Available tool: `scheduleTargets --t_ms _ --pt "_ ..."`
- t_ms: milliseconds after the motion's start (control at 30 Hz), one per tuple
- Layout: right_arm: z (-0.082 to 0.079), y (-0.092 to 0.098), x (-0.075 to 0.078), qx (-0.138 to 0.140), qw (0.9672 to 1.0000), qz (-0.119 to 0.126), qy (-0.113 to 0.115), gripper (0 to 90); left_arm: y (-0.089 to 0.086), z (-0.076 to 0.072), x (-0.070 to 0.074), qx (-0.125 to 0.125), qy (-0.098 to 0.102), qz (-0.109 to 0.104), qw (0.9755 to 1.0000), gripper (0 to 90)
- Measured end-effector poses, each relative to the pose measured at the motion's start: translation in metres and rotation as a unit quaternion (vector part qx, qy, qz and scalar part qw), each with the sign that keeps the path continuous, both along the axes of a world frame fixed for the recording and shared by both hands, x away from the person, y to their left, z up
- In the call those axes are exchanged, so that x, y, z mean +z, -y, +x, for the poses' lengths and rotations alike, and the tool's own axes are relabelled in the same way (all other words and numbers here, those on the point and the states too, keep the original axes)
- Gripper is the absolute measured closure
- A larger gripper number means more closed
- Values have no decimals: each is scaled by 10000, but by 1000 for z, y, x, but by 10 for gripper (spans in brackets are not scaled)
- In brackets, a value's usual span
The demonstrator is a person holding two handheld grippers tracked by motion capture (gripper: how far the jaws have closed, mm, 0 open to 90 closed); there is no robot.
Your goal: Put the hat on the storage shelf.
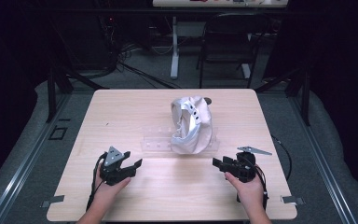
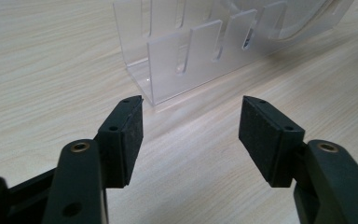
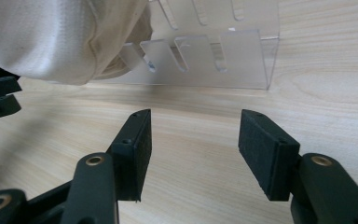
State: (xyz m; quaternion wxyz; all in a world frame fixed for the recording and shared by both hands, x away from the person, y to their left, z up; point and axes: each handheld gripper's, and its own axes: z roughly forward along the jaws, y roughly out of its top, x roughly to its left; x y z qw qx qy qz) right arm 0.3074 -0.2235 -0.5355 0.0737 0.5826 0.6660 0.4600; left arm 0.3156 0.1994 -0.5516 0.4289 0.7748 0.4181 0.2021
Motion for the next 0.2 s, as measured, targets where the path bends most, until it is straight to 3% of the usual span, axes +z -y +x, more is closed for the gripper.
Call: scheduleTargets --t_ms 67,133,200 --pt "0 2 0 -36 9999 -112 38 437 -1 1 1 -44 15 -127 9999 401" --pt "0 3 1 -125 9997 -65 205 429 -4 2 6 -3 113 -321 9994 400" --pt "-1 8 4 -210 9989 -119 396 439 -8 1 16 170 200 -500 9984 395"
